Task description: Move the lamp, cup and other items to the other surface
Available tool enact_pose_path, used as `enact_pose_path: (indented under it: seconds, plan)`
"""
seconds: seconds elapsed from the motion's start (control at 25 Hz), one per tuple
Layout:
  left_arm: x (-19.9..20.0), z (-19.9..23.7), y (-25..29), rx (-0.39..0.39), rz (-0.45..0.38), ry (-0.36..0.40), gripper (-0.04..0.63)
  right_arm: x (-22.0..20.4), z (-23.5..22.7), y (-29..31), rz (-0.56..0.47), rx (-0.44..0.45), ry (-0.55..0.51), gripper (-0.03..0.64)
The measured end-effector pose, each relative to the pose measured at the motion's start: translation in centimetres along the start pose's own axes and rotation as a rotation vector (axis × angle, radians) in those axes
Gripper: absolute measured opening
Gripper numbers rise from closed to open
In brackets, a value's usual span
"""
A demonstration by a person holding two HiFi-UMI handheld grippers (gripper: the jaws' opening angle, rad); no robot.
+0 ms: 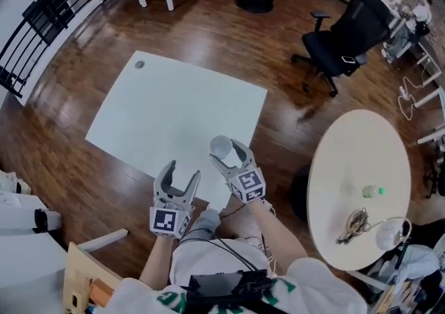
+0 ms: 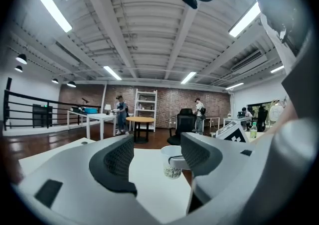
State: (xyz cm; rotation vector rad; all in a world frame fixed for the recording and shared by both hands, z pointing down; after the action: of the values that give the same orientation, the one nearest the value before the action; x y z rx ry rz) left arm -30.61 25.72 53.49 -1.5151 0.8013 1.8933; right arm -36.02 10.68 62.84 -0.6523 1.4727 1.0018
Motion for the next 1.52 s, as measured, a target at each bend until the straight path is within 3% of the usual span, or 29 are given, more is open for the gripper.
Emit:
enact_pose_path:
  seconds: [0.12, 0.36, 0.6, 0.8, 0.88, 1.08, 1.24, 1.52]
  plan:
    - [0.2, 1.9, 0.5, 0.042, 0.018, -0.01, 0.284, -1.5, 0.9, 4.5, 0.033, 0.049, -0.001, 0.36]
    - [-0.2, 5.2, -0.2, 0.115, 0.036, -0.026, 0.284, -6.7, 1.8, 10.5, 0.097, 0.057, -0.022, 0.364]
    - [-1.4, 6.9, -2.1, 0.169, 0.053, -0.047, 0.284, -8.6, 2.1, 12.3, 0.075, 0.033, -0.02, 0.367]
    - [-1.7, 6.6, -2.9, 0.175, 0.054, -0.064, 0.291, -11.5, 2.3, 12.3, 0.135, 0.036, -0.057, 0.38]
    - [-1.6, 5.9, -2.9, 0.164, 0.047, -0.065, 0.291, -10.6, 2.3, 11.5, 0.122, 0.032, -0.042, 0.41]
    - [-0.8, 3.6, -2.5, 0.118, 0.023, -0.066, 0.291, -8.4, 1.5, 7.7, 0.064, -0.008, -0.021, 0.41]
    - [-0.3, 1.5, -2.0, 0.056, -0.001, -0.045, 0.291, -5.0, 0.6, 2.8, -0.04, -0.067, 0.021, 0.41]
    - [-0.6, -4.6, 1.3, -0.153, -0.019, 0.01, 0.291, 1.6, -2.4, -10.1, -0.174, -0.259, 0.075, 0.41]
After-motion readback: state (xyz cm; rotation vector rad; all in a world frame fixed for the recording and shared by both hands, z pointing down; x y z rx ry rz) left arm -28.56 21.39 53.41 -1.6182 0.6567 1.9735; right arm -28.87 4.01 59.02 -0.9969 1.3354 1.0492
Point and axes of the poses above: the fingertips, and each gripper's own axes: y forward along the fingers, z to its left, x out of its top, the point moved 3 cm from there along -y, backward along the fingers, and after that the axes turned 9 degrees about -y, right-handed, at the moved point
